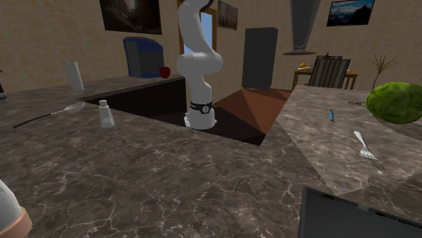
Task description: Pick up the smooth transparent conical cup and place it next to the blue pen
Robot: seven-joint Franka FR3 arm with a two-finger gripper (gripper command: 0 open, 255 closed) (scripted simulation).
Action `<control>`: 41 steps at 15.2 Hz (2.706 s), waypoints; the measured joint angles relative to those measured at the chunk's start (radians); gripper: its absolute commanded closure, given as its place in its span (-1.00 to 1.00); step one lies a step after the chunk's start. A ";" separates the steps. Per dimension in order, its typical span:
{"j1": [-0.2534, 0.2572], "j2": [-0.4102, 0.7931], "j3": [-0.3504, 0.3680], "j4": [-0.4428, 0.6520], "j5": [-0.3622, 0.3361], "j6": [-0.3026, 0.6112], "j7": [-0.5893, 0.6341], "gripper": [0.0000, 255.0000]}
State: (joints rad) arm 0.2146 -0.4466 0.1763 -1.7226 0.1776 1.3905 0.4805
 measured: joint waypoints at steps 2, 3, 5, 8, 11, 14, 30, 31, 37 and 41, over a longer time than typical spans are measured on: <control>0.013 -0.009 0.038 -0.011 0.012 0.011 0.049 1.00; 0.018 -0.008 0.056 -0.007 0.017 0.011 0.072 1.00; 0.028 0.001 0.094 0.006 0.026 0.016 0.121 1.00; 0.044 0.010 0.154 0.020 0.039 0.024 0.197 1.00; 0.060 0.042 0.227 0.058 0.046 0.032 0.286 1.00; 0.072 0.067 0.287 0.091 0.047 0.036 0.360 1.00; 0.133 0.294 0.587 0.244 -0.069 0.122 0.708 1.00; 0.133 0.289 0.585 0.228 -0.066 0.134 0.705 1.00; 0.136 0.230 0.561 0.092 -0.026 0.223 0.673 1.00; 0.140 0.212 0.559 0.021 -0.014 0.279 0.664 1.00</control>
State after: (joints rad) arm 0.3541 -0.2342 0.7352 -1.7012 0.1640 1.6700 1.1444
